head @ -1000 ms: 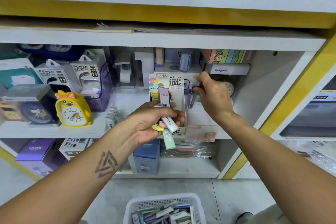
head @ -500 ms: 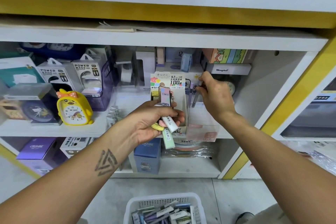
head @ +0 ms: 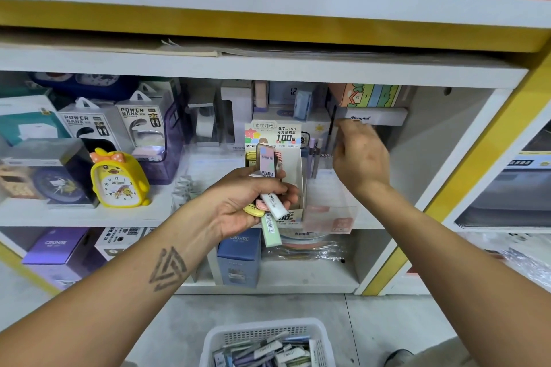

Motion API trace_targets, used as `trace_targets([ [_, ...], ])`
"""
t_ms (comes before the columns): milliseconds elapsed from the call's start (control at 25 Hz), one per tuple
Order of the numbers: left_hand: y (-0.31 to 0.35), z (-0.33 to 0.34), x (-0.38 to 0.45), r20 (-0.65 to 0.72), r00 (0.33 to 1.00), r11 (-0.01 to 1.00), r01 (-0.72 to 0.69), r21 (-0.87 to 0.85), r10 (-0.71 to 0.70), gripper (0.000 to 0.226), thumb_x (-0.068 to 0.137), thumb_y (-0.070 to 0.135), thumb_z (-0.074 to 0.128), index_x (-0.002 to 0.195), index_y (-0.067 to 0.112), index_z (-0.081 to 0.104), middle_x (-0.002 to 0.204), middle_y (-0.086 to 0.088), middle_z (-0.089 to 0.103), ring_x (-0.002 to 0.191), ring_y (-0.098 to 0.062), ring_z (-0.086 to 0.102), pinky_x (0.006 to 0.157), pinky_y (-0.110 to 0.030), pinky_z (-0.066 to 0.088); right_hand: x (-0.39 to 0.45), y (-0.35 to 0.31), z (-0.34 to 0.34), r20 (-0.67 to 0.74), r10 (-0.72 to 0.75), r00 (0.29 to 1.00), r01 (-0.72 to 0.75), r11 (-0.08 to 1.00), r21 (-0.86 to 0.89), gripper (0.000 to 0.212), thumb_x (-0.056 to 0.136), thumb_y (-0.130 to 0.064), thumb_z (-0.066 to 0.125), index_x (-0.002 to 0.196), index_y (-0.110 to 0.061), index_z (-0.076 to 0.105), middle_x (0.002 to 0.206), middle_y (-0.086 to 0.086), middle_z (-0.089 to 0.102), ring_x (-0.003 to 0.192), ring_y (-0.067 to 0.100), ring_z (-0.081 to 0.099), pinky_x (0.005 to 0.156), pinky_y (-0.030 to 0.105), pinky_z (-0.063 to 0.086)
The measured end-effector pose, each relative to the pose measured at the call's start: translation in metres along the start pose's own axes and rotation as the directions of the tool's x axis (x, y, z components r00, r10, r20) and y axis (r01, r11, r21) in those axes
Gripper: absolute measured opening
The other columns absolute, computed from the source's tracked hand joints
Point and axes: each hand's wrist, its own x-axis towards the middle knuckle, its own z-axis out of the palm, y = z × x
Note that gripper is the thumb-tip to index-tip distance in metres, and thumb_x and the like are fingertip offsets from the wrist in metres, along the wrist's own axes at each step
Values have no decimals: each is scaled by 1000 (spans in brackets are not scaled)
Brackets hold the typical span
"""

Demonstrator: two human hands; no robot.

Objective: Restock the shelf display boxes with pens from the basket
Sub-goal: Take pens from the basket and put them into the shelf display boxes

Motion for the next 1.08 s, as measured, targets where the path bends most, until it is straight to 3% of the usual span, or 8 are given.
trace_targets([
  [200, -1, 0, -3, -12, 1000, 1000, 0, 15, 0, 36, 80, -14, 65, 112, 1, 62, 95, -25, 72, 78, -31, 73, 67, -34, 59, -11, 1, -7, 331, 303, 894, -264, 951, -159, 42, 88, -1, 53, 128, -7, 40, 104, 19, 62, 80, 35, 49, 75, 46, 47],
  [360, -3, 2, -7, -11, 1000, 1000, 18, 13, -18, 39, 77, -12, 70, 114, 0, 61, 94, -25, 72, 78, -31, 73, 65, -33, 59, -14, 0, -7, 372, 306, 877, -287, 952, -106, 49, 89, 6, 48, 135, -8, 39, 107, 21, 64, 83, 37, 53, 69, 40, 41],
  [480, -3, 5, -10, 14, 999, 999, 40, 16, -41, 44, 66, -6, 77, 108, 1, 65, 91, -24, 72, 70, -26, 72, 60, -30, 58, -12, -6, -13, 230, 139, 963, -103, 981, -164, 41, 92, -10, 56, 132, -7, 45, 121, 15, 57, 107, 35, 54, 83, 44, 47],
  [560, -3, 6, -10, 25, 999, 999, 34, 33, -35, 36, 69, -7, 77, 102, 1, 67, 90, -25, 71, 63, -22, 69, 58, -28, 57, -10, -21, -16, 206, 44, 978, -69, 990, 120, 30, 95, -21, 61, 123, -11, 58, 113, 7, 63, 100, 23, 59, 83, 39, 51],
  [640, -3, 5, -10, 27, 999, 997, 34, 65, -36, 22, 76, -10, 73, 95, 0, 69, 90, -26, 70, 59, -21, 66, 55, -27, 55, -11, -44, -19, 442, 95, 892, -335, 794, 507, 22, 92, -33, 69, 103, -14, 69, 88, 2, 72, 76, 13, 64, 65, 30, 52],
  [760, -4, 4, -13, 42, 999, 991, 19, 132, -25, 19, 81, -13, 67, 93, 1, 72, 91, -28, 69, 60, -21, 64, 53, -27, 53, -16, -65, -18, 688, 52, 724, -584, 578, 570, 36, 82, -40, 80, 98, -9, 69, 68, 1, 70, 56, 10, 62, 48, 23, 47],
  [920, 0, -4, -18, 8, 1000, 995, 7, 103, -7, 23, 83, -12, 66, 101, 2, 70, 95, -27, 71, 78, -29, 68, 54, -28, 54, -13, -72, -14, 728, 93, 679, -688, 428, 586, 29, 79, -14, 83, 98, 2, 68, 75, 9, 74, 60, 15, 70, 53, 25, 55],
  [1080, 8, -14, -25, 9, 1000, 998, 19, 58, -20, 20, 89, 2, 66, 108, -3, 65, 90, -26, 69, 59, -21, 64, 47, -23, 51, -5, -67, -9, 740, 188, 646, -761, 80, 644, 9, 94, -4, 65, 99, -3, 59, 86, 16, 74, 73, 26, 75, 63, 35, 62],
])
